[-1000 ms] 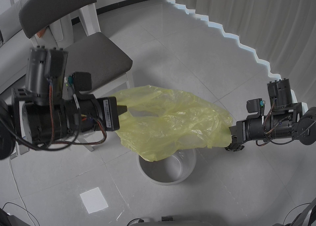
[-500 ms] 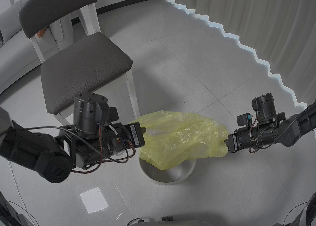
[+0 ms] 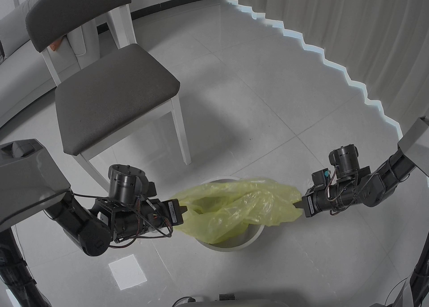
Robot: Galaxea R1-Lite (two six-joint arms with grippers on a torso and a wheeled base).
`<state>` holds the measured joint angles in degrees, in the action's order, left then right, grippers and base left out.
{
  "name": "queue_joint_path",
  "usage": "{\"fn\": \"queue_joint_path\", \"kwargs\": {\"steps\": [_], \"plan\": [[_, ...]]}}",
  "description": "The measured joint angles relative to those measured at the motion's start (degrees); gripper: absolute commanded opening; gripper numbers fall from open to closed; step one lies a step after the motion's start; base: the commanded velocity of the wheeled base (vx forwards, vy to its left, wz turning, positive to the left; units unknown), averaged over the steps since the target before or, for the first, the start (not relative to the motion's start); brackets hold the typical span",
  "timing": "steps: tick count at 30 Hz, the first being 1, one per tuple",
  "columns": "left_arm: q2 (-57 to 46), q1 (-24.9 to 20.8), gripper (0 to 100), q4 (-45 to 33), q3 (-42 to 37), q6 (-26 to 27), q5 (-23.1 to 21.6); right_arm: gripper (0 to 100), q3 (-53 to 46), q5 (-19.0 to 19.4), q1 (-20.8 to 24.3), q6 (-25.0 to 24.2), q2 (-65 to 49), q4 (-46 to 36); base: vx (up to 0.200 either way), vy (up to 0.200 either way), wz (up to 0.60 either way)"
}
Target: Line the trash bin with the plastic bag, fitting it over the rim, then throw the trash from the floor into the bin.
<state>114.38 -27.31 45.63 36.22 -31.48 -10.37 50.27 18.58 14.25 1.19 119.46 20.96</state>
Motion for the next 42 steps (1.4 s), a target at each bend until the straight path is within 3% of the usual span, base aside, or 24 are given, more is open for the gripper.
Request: {"fn": "queue_joint_path", "kwargs": {"steps": [4,12,22,32,42], "plan": [[1.00,2.73,0,0.68,-3.29,2.71,-2.34,0,-1.68,0.00,-1.79,4.38,2.04,0.23,0.000,0.000,0.00],[4.85,6.28,0,1.63,-4.80,8.87,-5.24,0,-4.91,-0.02,-2.93,5.80,3.72,0.57,0.000,0.000,0.00],[9.59,8.48,0,7.90,-3.43,11.42,-4.89,0,-4.74,-0.38,-0.52,5.21,5.05,2.88,0.000,0.000,0.00],[9.73,12.37,0,5.47,0.96,13.41,-5.00,0,1.18,-0.55,2.43,2.13,6.51,2.77,0.000,0.000,0.00],[13.24,10.25,0,8.47,0.33,13.36,-4.29,0,0.77,-0.63,3.47,2.04,9.57,3.32,0.000,0.000,0.00]]}}
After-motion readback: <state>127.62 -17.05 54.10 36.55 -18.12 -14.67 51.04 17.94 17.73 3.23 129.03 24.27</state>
